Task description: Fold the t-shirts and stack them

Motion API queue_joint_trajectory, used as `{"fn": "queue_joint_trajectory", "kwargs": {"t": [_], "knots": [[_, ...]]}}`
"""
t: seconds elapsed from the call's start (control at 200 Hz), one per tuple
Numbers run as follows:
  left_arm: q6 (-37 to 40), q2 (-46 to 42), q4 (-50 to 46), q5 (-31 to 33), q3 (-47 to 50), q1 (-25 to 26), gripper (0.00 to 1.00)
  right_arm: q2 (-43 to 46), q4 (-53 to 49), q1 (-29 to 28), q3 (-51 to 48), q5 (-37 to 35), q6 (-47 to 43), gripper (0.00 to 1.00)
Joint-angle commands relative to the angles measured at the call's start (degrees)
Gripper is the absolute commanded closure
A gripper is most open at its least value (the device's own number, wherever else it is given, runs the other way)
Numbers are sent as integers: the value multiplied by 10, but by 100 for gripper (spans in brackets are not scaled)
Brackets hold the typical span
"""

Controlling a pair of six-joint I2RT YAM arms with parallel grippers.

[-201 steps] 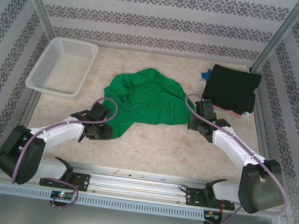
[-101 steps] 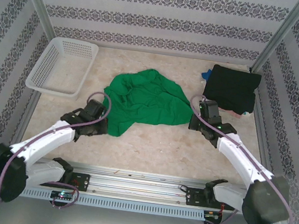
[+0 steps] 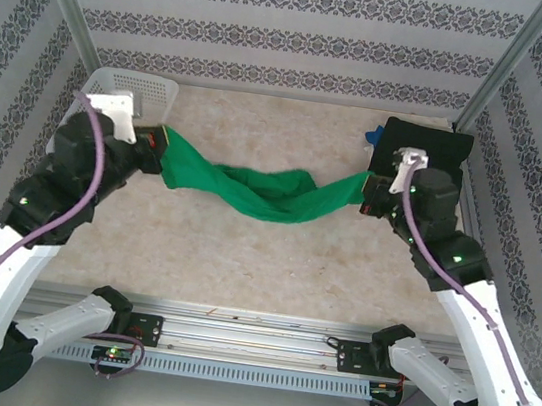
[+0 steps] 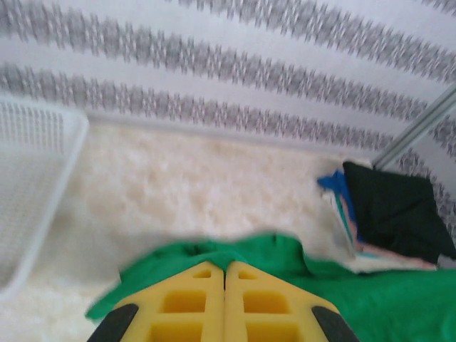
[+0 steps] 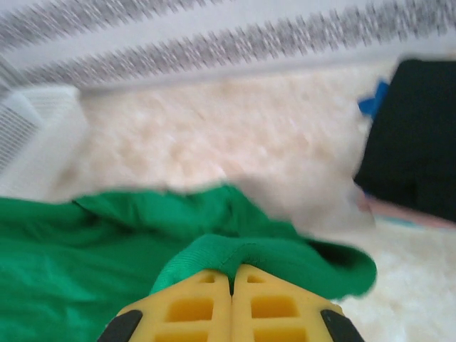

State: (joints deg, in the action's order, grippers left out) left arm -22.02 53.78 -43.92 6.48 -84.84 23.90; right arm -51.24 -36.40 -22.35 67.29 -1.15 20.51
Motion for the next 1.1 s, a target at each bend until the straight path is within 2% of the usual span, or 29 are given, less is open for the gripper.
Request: {"fn": "queue_joint_trajectory", "kwargs": {"t": [0.0, 0.095, 0.225, 0.345, 0.425, 0.535, 0.585, 0.724, 0.924, 0.979, 1.039, 1.094], "knots": [[82, 43, -7, 56, -75, -4, 100, -26, -16, -1, 75, -12, -26, 100], [118, 119, 18, 65, -140, -25, 100, -103, -1, 23, 147, -31, -48, 100], [132, 240, 52, -29, -244, -90, 100, -232, 25, 66, 259, -36, -65, 100], [129, 353, 61, -109, -375, -157, 100, -342, 48, 98, 379, -8, -70, 100], [140, 436, 51, -123, -492, -178, 100, -402, 46, 117, 465, 13, -65, 100], [154, 576, -32, -139, -741, -189, 100, -473, 33, 133, 582, 34, -53, 100], [147, 610, -37, -155, -805, -200, 100, -499, 26, 138, 628, 39, -49, 100], [119, 574, 17, -171, -771, -224, 100, -535, 14, 149, 721, 47, -43, 100], [122, 492, 27, -173, -744, -227, 100, -506, 28, 161, 724, 70, -32, 100], [119, 453, 34, -183, -697, -227, 100, -482, 29, 161, 685, 80, -31, 100], [117, 397, 36, -198, -620, -227, 100, -442, 51, 161, 598, 98, -27, 100], [102, 325, 68, -212, -486, -227, 100, -388, 91, 160, 474, 118, -23, 100]]}}
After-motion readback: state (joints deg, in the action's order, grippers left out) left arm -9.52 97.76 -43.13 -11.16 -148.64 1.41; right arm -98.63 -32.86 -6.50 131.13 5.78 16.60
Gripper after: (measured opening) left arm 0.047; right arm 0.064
